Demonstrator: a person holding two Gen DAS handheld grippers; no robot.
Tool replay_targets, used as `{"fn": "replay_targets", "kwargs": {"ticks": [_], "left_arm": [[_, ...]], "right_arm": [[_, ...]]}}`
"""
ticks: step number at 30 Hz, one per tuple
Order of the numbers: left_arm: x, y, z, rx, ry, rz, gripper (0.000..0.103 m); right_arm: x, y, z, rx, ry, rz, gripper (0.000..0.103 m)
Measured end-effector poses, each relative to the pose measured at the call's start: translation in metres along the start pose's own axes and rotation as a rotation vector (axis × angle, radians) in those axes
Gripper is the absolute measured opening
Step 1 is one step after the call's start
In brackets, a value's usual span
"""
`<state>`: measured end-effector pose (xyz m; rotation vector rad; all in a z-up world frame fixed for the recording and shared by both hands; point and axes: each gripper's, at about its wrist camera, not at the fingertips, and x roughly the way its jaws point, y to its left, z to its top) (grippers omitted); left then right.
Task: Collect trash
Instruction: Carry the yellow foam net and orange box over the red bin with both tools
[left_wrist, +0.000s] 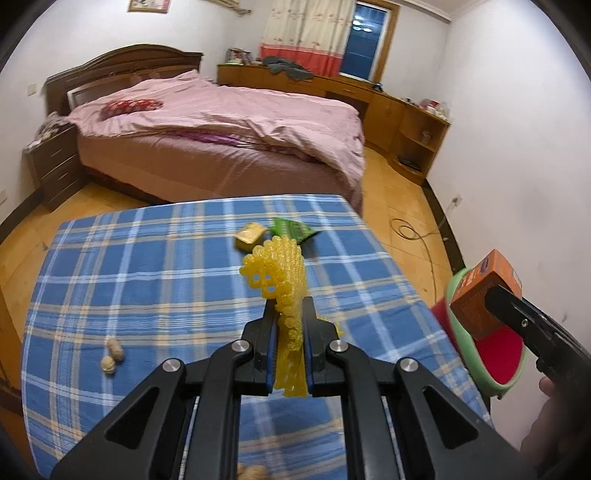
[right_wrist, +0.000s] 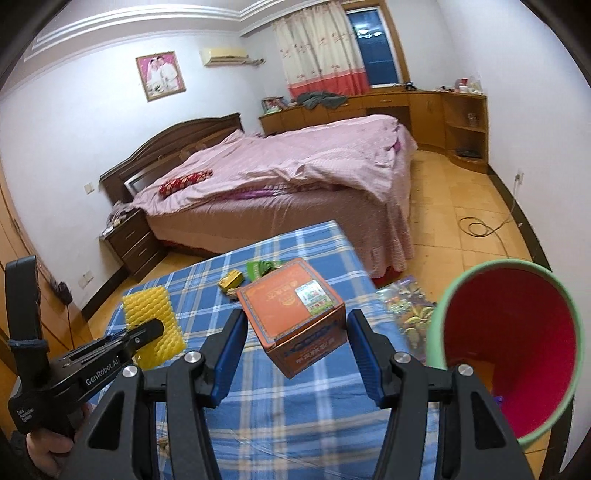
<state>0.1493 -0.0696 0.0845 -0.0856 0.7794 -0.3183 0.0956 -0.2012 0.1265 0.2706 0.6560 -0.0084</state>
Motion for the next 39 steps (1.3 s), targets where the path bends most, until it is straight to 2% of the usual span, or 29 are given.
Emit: {"fn": "replay_targets", "kwargs": {"ticks": [11,21,29,39], "left_arm": [[0.007,-0.071,0.003,0.125,0.026,-0.074,0.01],[0.028,-0.14,0.001,0.235,0.061,-0.152,0.01],[0.047,-0.189,-0.006,0.297,0.083,-0.239,0.01],[0.08,-0.229,-0.018,0.348,0.141,-0.293,0.01]], "right_arm": [[-0.039,-0.061,-0.005,0.07,-0.047,-0.093,0.059],[-0.054,-0.121,-0.011,0.148,-0.055,-0.177,0.059],[-0.051,-0.159,-0.017,0.204,-0.037,-0.228,0.059],[-0.037,-0.202,-0.028,0.265,0.003,-0.267,0.059]]}}
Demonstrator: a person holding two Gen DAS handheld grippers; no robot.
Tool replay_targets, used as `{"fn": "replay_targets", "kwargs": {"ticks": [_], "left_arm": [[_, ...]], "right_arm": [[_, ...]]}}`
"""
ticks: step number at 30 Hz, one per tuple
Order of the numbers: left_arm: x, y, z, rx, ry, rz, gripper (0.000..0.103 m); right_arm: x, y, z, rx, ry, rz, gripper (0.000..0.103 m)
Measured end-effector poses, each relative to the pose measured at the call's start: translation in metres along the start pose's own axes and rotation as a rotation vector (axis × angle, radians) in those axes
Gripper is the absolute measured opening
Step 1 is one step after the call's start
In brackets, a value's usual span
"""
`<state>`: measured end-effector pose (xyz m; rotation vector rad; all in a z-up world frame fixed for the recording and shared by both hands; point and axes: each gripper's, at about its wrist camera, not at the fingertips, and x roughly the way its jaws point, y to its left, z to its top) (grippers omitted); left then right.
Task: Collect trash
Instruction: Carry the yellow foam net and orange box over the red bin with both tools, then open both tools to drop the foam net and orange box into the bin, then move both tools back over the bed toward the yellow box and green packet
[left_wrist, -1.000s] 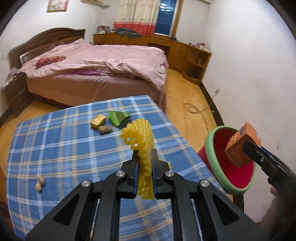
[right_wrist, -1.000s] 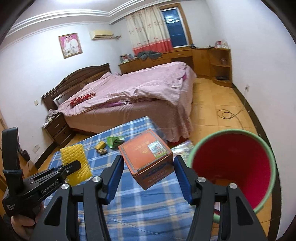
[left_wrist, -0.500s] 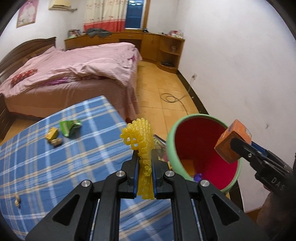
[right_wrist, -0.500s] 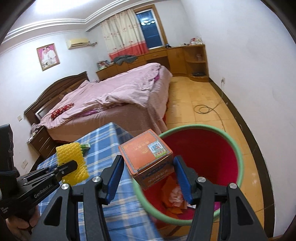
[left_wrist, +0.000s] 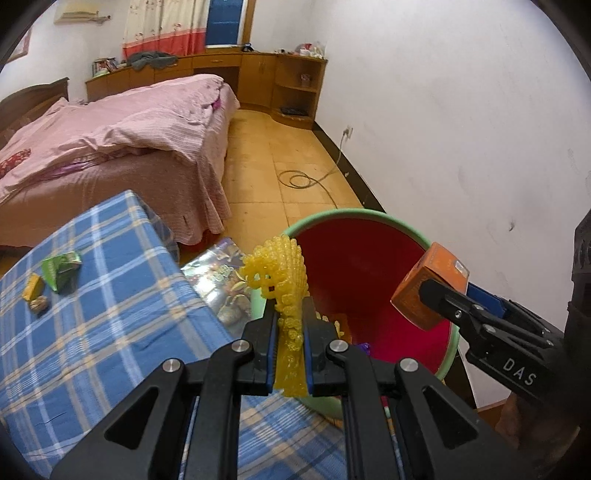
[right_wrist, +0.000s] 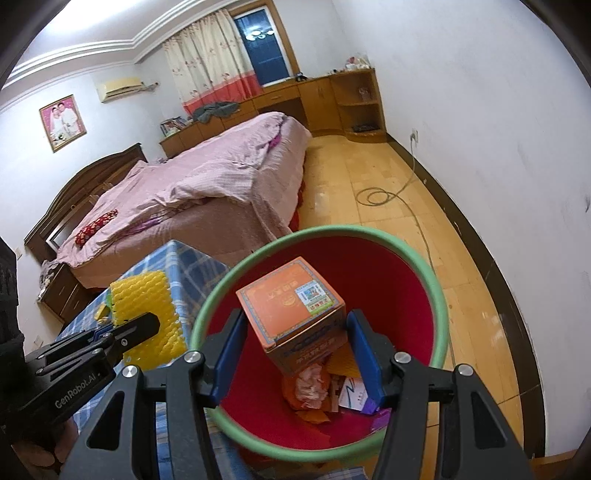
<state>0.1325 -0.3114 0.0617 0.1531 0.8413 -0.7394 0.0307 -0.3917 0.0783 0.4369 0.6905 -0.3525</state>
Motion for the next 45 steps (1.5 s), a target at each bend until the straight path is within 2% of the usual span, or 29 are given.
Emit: {"fn": "replay_targets", "kwargs": {"ticks": [9,10,12,14,16,17,19,34,40,45], "left_arm": [[0.021,-0.006,0.002,0.021,0.014,-0.044,0.011],[0.022,-0.006,0.002,0.019,0.018,-0.052,0.012],[0.024,-0.005,0.003,0.008,0.022,-0.065,0.025],[0.025,-0.002,0.003,0.002,0.018,-0.065,0.031],[0.026,-0.002,0.004,0.0,0.016,-0.061,0.032],[0.026,-0.002,0.004,0.0,0.017,-0.058,0.033],[0.026,-0.002,0.005,-0.001,0.016,-0.056,0.033],[0.0,0.015,0.004,-0.035,-0.022,-0.017,0.033],[-0.02,0.038,0.005,-0.062,-0.046,0.023,0.033],[-0.037,0.068,0.005,-0.091,-0.065,0.084,0.033]], "right_arm": [[0.02,-0.019,0.0,0.038,0.035,-0.022,0.059],[0.023,-0.019,0.0,0.044,0.038,-0.02,0.06],[0.025,-0.022,0.0,0.058,0.042,-0.017,0.06],[0.027,-0.026,0.001,0.071,0.045,-0.013,0.06],[0.028,-0.028,0.002,0.081,0.047,-0.011,0.062],[0.028,-0.029,0.003,0.087,0.045,-0.008,0.067],[0.027,-0.03,0.003,0.094,0.041,-0.003,0.07],[0.009,-0.015,0.005,0.073,0.01,0.021,0.071],[0.003,0.002,0.006,0.051,0.002,0.04,0.071],[0.001,0.023,0.007,0.022,-0.002,0.068,0.071]]}}
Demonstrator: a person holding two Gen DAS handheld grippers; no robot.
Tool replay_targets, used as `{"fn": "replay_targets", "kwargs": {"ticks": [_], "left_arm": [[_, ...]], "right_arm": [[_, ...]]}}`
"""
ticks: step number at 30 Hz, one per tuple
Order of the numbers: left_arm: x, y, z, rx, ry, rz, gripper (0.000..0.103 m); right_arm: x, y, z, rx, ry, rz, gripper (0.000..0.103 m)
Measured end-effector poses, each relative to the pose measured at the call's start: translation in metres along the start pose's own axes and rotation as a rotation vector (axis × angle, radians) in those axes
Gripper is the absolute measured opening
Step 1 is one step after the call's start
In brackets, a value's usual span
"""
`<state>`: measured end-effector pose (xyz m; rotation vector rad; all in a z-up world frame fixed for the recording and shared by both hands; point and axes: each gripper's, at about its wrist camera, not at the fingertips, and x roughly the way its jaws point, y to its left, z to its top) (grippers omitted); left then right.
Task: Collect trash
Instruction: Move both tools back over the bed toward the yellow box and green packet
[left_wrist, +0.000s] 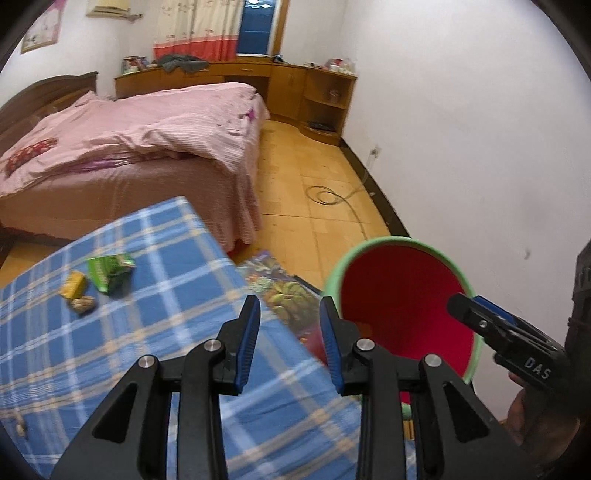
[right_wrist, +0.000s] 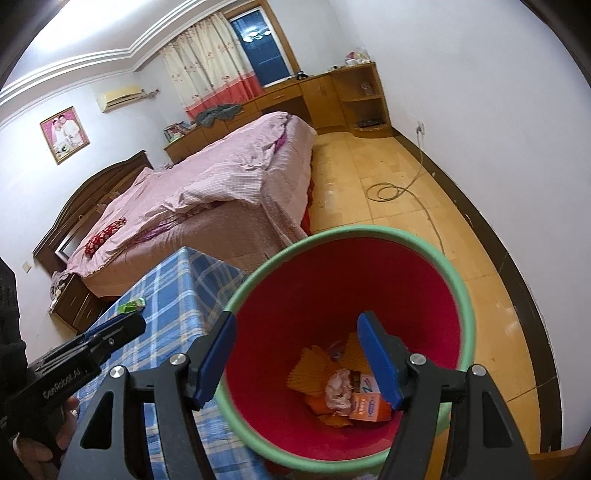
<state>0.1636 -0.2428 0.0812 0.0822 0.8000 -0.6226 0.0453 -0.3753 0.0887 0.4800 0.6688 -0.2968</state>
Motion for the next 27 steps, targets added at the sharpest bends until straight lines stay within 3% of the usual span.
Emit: {"fn": "replay_targets", "kwargs": {"ticks": [18,27], "left_arm": [[-0.014,0.161,0.019,-0.155,-0.014,0.278,0.033],[0.021,0.226,0.013,-0.236,0.047,0.311,0.033]], "right_arm": [[0.042,0.12,0.019,-0.137,0.046,0.134,0.071],[0.094,0.172,0.019,-0.179,0.097,0.164,0.071]]}}
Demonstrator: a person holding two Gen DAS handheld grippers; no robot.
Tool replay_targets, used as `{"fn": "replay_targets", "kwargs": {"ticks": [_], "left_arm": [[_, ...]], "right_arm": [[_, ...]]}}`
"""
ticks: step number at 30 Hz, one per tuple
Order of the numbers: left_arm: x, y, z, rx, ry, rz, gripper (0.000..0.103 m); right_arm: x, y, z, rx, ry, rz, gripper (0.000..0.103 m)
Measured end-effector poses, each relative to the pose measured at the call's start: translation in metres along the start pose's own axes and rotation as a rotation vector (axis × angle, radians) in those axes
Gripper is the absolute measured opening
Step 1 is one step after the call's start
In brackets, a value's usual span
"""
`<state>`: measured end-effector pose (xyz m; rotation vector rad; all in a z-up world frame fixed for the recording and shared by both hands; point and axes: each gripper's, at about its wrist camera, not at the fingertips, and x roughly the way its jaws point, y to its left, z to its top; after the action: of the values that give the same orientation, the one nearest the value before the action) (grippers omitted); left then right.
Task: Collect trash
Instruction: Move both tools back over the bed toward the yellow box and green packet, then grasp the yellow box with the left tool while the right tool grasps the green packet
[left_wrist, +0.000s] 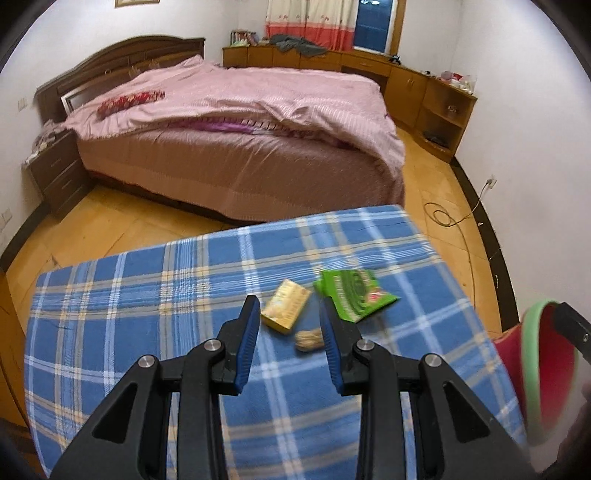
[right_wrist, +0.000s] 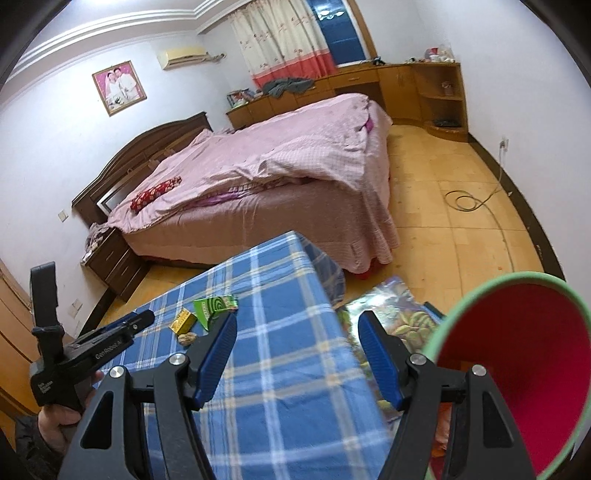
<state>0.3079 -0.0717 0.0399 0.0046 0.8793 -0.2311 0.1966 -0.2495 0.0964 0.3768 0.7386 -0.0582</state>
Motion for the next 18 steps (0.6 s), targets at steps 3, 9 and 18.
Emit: {"fn": "replay_targets", "kwargs": {"ticks": [3,9,18], "left_arm": [[0.018,0.004,0.001,-0.001,0.024,-0.007,0.033],[0.047,0.008,0.001,0.0,0.063,-0.022,0.033],[0.062,0.002,-0.001,0.017,0.074,-0.052,0.033]], "right_arm": [[0.021,0.009,0.002,-0.011,0.019,-0.002,0.071],[0.057,0.017,0.006,-0.018,0.068,-0.007,0.071],[0.086,0.02,0.005,-0.018,0.113,-0.009,0.071]]}}
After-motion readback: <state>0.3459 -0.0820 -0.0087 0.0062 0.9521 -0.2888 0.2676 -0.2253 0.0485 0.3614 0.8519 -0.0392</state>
